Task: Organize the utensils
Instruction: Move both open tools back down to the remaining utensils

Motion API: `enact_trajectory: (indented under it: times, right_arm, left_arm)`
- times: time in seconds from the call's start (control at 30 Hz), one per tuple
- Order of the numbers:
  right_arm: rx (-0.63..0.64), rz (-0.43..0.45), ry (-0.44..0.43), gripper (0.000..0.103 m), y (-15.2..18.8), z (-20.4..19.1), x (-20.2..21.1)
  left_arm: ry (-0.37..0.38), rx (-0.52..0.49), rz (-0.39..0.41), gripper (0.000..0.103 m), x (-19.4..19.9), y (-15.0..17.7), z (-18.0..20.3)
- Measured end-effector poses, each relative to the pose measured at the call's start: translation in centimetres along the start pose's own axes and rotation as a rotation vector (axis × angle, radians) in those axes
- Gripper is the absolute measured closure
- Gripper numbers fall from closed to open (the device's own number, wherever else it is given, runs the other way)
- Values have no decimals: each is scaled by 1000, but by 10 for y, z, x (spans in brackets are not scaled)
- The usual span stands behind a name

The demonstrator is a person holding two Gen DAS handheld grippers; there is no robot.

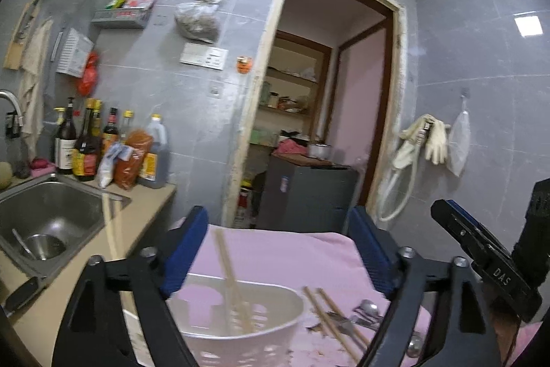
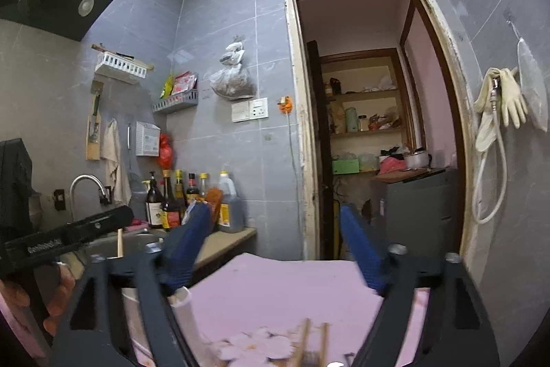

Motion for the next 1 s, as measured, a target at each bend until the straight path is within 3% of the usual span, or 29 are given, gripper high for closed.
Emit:
enact_trajectory:
  times: [0.1, 0.2, 0.6, 0.83, 0.97, 1.0]
  right_arm:
    - [7, -17, 18, 16, -1, 15, 10]
    - [23, -25, 22, 0, 0, 26, 19]
    - [50, -145, 74, 0, 22, 69, 33]
    - [39, -309, 91, 0, 47, 93, 23]
    - [32, -420, 91, 12, 66, 104, 11]
    - [30, -449, 88, 15, 71, 107, 7]
  left_arm:
    - [38, -31, -32, 16, -6, 5, 19]
    - [56, -65, -62, 16, -10, 12, 34]
    - [84, -133, -258, 16, -37, 65, 84]
    - [56, -145, -442, 16, -66, 104, 96]
    - [54, -147, -530, 19, -80, 123, 100]
    - [55, -147, -545, 26, -83, 125, 101]
Point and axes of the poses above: each gripper's, at about its wrist camera, not at the fingertips, and x roughly against the way its jaws point, z to its right, y to its underside, the point moved 2 cm from there along -x, roughly the way its jaws point, and after that the axes turned 2 degrees about z, right-handed, at the moved point
